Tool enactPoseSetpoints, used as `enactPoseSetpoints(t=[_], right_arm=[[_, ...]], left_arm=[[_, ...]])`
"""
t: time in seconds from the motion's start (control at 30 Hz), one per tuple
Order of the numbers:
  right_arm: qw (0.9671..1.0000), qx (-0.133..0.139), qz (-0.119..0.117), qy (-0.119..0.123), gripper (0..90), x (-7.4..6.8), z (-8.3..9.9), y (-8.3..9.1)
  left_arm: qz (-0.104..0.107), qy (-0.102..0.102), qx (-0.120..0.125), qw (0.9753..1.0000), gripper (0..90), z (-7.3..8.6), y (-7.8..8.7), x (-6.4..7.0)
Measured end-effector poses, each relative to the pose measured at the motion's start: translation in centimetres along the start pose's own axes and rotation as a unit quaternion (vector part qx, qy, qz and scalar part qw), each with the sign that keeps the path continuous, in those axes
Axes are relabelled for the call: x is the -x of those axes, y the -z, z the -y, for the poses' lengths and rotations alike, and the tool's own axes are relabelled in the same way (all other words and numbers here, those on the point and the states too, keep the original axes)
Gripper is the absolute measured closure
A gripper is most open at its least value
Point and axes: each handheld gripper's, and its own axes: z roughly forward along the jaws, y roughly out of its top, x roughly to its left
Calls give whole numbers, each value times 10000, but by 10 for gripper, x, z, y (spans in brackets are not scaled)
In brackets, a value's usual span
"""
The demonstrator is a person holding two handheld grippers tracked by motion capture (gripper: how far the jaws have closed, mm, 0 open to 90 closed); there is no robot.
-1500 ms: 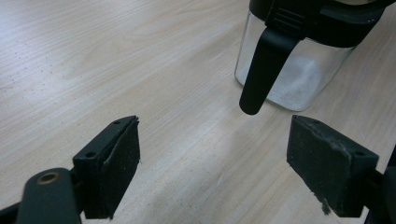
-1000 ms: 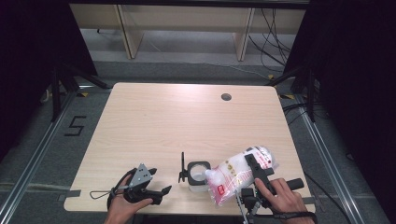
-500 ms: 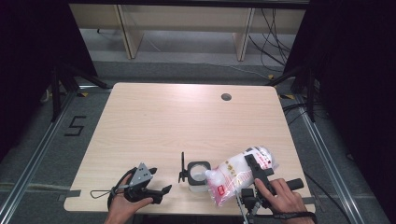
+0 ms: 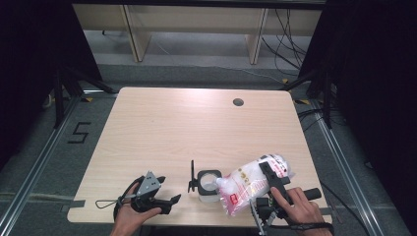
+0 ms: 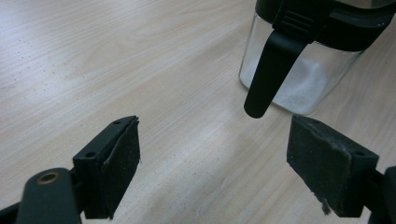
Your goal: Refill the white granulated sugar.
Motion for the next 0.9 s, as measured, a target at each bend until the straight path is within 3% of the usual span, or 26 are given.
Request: enactPoseSetpoints(t=[0.07,0.13,0.23,0.3,0.37,0.4,0.43,0.57,0.63,0.67,0.73,0.77,0.8,0.87,0.9], right_arm=[[9999,24,-19,-157,403,-2,1,0],[9997,-2,-40,-249,403,-3,0,0],[9999,45,16,-131,403,-2,1,0],[9997,-59,-114,-196,403,-2,0,1],[10000,27,-51,34,403,2,0,1],[9992,-71,-114,-389,403,-3,2,2],[9996,-4,-43,-275,403,-2,2,0],[9997,-197,-87,-91,402,0,1,3],[10000,-50,-53,65,402,2,0,1],[9997,-155,-105,-129,403,-1,0,3],[10000,-71,-68,5,403,2,-1,2],[10000,0,-38,-61,402,2,-1,2],[9998,-108,-134,-43,403,3,-2,3],[10000,0,-9,-94,403,0,-1,1],[10000,-36,-25,41,403,1,-2,1]], left_arm=[[8,121,-47,9999,168,1,0,0],[-23,83,-21,10000,168,0,0,0],[21,175,34,9998,168,0,-1,1],[2,128,20,9999,168,0,-2,1],[33,162,65,9998,168,0,-3,2],[52,56,36,10000,168,0,-2,1],[42,156,0,9999,168,0,-2,2],[-3,94,-15,10000,168,3,3,0],[18,18,14,10000,169,2,4,-1],[18,-4,39,10000,168,2,4,0],[27,-20,4,10000,169,2,3,0],[20,-8,-3,10000,169,2,3,0],[22,14,18,10000,169,2,2,0],[-10,110,-27,9999,169,3,3,1],[-25,47,-26,10000,169,3,3,0]])
